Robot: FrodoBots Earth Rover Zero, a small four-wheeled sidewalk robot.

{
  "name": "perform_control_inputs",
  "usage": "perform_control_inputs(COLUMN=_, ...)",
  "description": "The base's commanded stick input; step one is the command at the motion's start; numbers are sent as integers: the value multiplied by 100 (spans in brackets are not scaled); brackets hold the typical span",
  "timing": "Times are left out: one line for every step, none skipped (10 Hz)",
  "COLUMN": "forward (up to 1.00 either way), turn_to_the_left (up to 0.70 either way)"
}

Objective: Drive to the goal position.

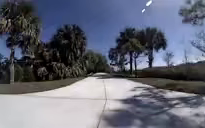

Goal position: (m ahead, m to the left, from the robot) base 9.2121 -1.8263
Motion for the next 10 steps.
perform_control_inputs(forward=100, turn_to_the_left=-40)
perform_control_inputs(forward=100, turn_to_the_left=-40)
perform_control_inputs(forward=100, turn_to_the_left=-32)
perform_control_inputs(forward=100, turn_to_the_left=-20)
perform_control_inputs(forward=100, turn_to_the_left=-9)
perform_control_inputs(forward=100, turn_to_the_left=0)
perform_control_inputs(forward=100, turn_to_the_left=0)
perform_control_inputs(forward=100, turn_to_the_left=0)
perform_control_inputs(forward=100, turn_to_the_left=0)
perform_control_inputs(forward=100, turn_to_the_left=0)
